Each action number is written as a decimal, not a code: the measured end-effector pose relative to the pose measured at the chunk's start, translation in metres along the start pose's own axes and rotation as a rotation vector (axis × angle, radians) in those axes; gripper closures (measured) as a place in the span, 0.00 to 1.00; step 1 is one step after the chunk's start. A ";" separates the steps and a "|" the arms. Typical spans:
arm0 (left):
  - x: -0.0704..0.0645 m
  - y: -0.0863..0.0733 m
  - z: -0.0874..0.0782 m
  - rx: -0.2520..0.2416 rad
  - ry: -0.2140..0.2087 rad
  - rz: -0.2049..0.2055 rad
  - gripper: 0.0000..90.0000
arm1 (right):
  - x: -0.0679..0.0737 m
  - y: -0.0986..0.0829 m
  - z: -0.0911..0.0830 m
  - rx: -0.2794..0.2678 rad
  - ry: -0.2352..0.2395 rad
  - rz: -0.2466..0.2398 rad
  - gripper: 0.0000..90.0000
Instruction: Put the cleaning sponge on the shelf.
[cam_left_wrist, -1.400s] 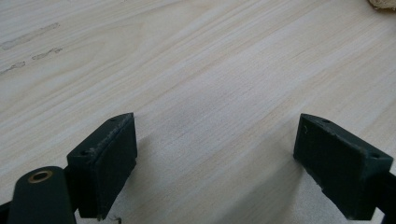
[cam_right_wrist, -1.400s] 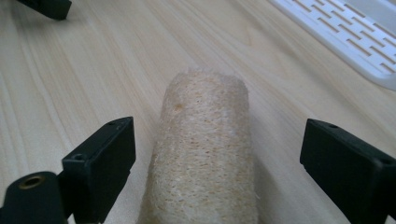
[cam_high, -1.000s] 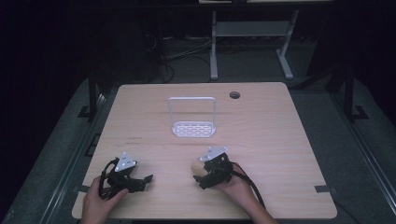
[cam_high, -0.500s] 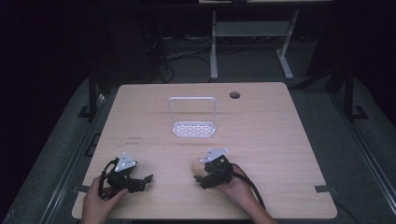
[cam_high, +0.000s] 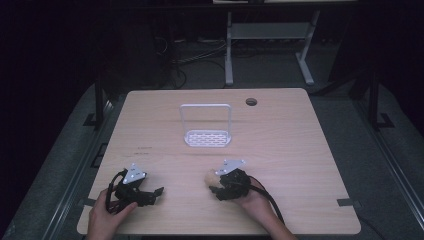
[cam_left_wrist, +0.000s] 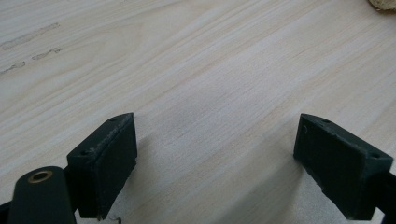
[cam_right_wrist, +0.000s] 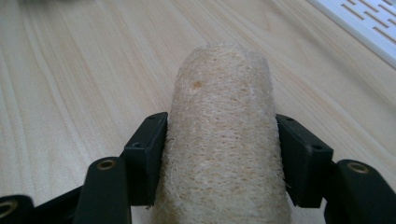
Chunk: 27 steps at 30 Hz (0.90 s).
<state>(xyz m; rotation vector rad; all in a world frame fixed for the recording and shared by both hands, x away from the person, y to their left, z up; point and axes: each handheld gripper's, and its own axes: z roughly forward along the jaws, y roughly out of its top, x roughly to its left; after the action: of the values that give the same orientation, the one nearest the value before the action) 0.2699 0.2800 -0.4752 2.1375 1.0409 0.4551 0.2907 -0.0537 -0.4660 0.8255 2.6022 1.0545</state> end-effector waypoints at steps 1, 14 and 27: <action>0.000 0.000 0.000 0.000 0.000 0.000 0.14 | 0.000 0.000 0.000 0.000 -0.001 -0.001 0.44; 0.000 0.000 0.000 0.000 0.000 0.000 0.14 | -0.002 0.001 -0.004 -0.008 -0.002 0.001 0.44; 0.000 0.000 0.000 0.000 0.000 0.000 0.14 | -0.011 0.003 -0.015 -0.029 -0.027 0.013 0.44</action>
<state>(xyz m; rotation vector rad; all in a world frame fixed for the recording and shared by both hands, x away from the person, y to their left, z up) 0.2699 0.2800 -0.4752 2.1373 1.0410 0.4549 0.2952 -0.0669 -0.4536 0.8448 2.5565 1.0736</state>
